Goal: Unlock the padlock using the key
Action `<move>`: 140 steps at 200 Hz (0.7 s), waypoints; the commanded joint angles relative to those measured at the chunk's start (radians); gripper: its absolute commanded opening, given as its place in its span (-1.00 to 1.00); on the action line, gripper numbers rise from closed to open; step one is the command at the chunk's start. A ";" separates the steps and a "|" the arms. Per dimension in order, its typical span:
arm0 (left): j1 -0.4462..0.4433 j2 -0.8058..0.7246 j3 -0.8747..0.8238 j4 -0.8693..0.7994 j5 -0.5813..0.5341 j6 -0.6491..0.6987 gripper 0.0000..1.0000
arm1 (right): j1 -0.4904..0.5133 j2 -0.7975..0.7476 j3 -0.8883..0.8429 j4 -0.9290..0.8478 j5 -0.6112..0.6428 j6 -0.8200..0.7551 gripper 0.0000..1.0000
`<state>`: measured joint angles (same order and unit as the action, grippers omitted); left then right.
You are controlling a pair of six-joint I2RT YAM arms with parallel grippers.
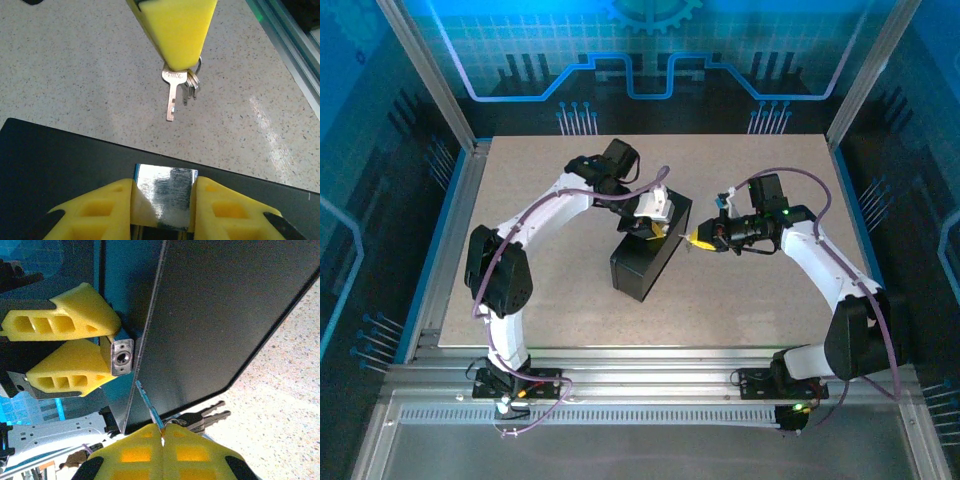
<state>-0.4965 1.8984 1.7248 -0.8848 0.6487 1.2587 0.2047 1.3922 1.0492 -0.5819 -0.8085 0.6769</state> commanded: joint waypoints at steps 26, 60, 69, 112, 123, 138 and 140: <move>0.013 -0.030 -0.070 0.094 0.081 -0.008 -0.63 | 0.012 0.016 0.025 0.035 -0.062 0.031 -1.00; 0.025 -0.075 -0.104 0.157 0.124 -0.028 -0.69 | 0.009 0.052 0.055 0.019 -0.085 0.007 -1.00; 0.026 -0.083 -0.109 0.158 0.131 -0.027 -0.70 | 0.009 0.059 0.054 0.027 -0.093 0.010 -1.00; 0.029 -0.117 -0.152 0.204 0.145 -0.037 -0.71 | 0.013 0.058 0.038 0.101 -0.133 0.041 -1.00; 0.029 -0.119 -0.157 0.216 0.148 -0.044 -0.72 | 0.012 0.059 0.038 0.100 -0.133 0.040 -1.00; 0.030 -0.119 -0.157 0.226 0.152 -0.052 -0.73 | 0.013 0.061 0.039 0.107 -0.131 0.045 -1.00; 0.030 -0.120 -0.157 0.227 0.154 -0.053 -0.73 | 0.014 0.062 0.039 0.109 -0.130 0.045 -1.00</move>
<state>-0.4721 1.8240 1.5784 -0.7010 0.7242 1.2205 0.2100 1.4536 1.0756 -0.4995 -0.9028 0.7074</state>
